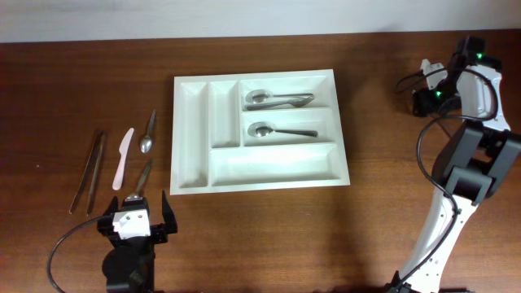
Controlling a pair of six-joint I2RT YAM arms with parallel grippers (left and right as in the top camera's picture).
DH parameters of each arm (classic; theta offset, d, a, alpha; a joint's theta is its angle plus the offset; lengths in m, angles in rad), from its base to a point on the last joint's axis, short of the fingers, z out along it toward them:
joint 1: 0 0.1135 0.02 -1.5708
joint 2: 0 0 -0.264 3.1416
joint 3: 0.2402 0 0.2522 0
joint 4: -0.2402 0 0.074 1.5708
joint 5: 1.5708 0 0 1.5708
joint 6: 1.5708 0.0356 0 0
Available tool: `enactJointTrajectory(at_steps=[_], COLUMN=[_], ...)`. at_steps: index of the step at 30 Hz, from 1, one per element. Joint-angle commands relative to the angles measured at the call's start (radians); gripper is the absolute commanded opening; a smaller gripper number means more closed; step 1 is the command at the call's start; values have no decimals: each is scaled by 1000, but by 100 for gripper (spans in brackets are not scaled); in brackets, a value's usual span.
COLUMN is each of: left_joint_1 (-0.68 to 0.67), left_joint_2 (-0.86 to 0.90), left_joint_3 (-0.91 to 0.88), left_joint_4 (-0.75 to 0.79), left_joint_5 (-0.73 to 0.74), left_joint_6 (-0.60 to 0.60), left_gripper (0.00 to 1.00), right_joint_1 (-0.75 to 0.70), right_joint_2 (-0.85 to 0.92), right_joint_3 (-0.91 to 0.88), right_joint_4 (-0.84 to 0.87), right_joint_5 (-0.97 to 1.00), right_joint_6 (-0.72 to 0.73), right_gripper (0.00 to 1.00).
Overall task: Pack container
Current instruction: 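Reach the right gripper to the fork and grasp it, then place the fork into the tray's upper compartment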
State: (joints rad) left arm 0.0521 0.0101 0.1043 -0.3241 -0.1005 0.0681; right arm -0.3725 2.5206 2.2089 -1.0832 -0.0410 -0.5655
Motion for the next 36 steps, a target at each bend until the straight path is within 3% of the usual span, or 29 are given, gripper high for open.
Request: enactJointTrajectory(at_steps=[1,4,6,7,8,10,18,25,30,36], left_joint_1=[4,4,4,4,4,4,4,4,4,4], left_joint_2=[-5,-5,-5,-5,-5,-5,-5,-5,-5,-5], left_joint_3=[-5,-5,-5,-5,-5,-5,-5,-5,-5,-5], left_joint_4=[2,2,2,2,2,2,2,2,2,2], left_joint_5=[8,8,8,7,7,8,7,8,7,8], left_joint_6=[16,16,16,16,16,16,16,16,16,16], left_gripper=[99,99,99,99,99,99,99,99,99,99], right_joint_1=[-3,-3,-3,-3,-3,-3,1,39,147,322], right_joint_2=[56,71,72,72,72,72,64,24,-13,-36], right_joint_3=[6,6,6,6,6,6,58,330,619,721], right_joint_4=[6,7,7,9,10,9,-30,-180,-340,-425], right_joint_5=[-35,-34,-34,-34,-34,-43,-129,-177,-218,-344], right_joint_6=[-2,-2,-2,-2,-2,-1,-2,-2,-2,-2], right_gripper=[68,66,49,39,22,4,4,3,4,4])
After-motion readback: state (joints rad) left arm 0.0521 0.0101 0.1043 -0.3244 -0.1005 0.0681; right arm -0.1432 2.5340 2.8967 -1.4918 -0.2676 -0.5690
